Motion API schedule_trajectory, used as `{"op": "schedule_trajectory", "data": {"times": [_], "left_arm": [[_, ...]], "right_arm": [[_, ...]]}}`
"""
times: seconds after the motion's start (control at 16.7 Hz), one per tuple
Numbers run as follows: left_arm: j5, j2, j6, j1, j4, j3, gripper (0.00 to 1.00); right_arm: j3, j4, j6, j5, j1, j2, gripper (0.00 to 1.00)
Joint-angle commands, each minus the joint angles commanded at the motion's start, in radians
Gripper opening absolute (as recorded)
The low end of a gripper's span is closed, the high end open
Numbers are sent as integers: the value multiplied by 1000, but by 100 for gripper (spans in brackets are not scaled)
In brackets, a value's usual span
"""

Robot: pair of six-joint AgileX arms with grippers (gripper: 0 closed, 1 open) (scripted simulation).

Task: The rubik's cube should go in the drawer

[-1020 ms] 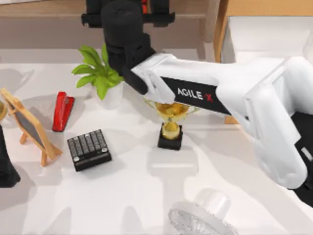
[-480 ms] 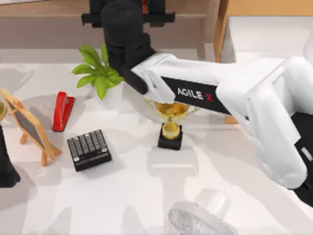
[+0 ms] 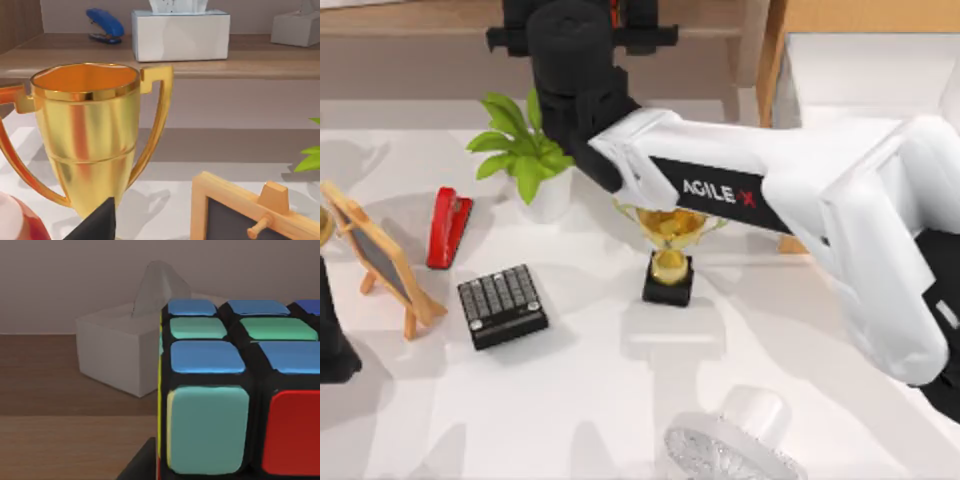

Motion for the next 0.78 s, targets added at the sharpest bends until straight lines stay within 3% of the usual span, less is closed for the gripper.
{"op": "schedule_trajectory", "data": {"times": [0.78], "left_arm": [[0, 0, 0, 0, 0, 0, 100]], "right_arm": [[-97, -6, 6, 19, 24, -99, 0]]}}
